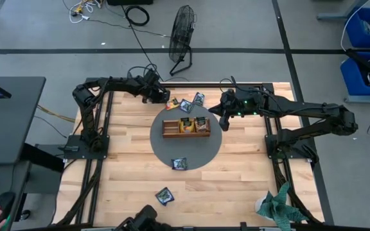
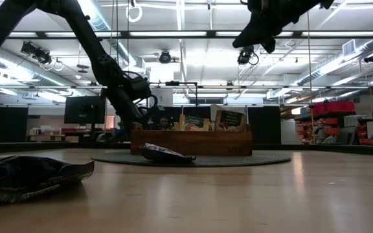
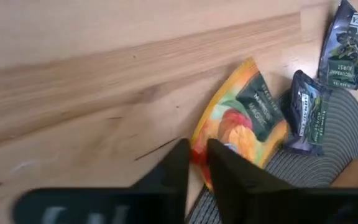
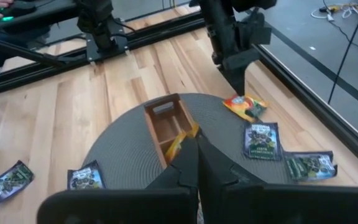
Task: Pick & Place Tea
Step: Put the yellow tea bag into the middle section of the wooden organizer
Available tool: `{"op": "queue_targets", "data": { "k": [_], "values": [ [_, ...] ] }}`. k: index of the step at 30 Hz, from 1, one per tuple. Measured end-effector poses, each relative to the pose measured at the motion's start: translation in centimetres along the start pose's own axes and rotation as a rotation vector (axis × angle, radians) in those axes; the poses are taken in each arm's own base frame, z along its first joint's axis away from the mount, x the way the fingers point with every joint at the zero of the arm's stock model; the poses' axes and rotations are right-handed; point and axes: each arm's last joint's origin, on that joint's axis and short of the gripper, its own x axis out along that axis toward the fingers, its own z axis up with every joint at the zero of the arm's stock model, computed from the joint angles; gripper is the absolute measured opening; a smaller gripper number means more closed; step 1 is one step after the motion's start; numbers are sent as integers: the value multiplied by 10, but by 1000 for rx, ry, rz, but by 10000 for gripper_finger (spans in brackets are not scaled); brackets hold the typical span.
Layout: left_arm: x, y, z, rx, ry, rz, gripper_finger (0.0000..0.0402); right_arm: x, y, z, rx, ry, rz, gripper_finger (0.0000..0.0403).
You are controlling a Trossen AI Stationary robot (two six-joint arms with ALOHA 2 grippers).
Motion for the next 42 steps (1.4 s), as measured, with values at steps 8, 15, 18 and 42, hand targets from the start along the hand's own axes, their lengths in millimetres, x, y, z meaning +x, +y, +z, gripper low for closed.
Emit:
{"op": "queue_targets", "data": {
  "k": [8, 15, 18, 42],
  "values": [
    [1, -2, -1, 35, 6, -6, 3, 0, -1, -1, 10, 9, -15, 0],
    [-18, -10, 4, 90, -30, -48, 2, 0, -1, -1, 14, 8, -15, 2],
    [-32, -18, 7, 112, -75, -60, 1, 0, -1, -1, 14, 5, -28, 8],
    [-154, -142, -60, 447, -537, -239, 1, 4, -1, 25, 262, -270, -1, 106]
  ]
}}
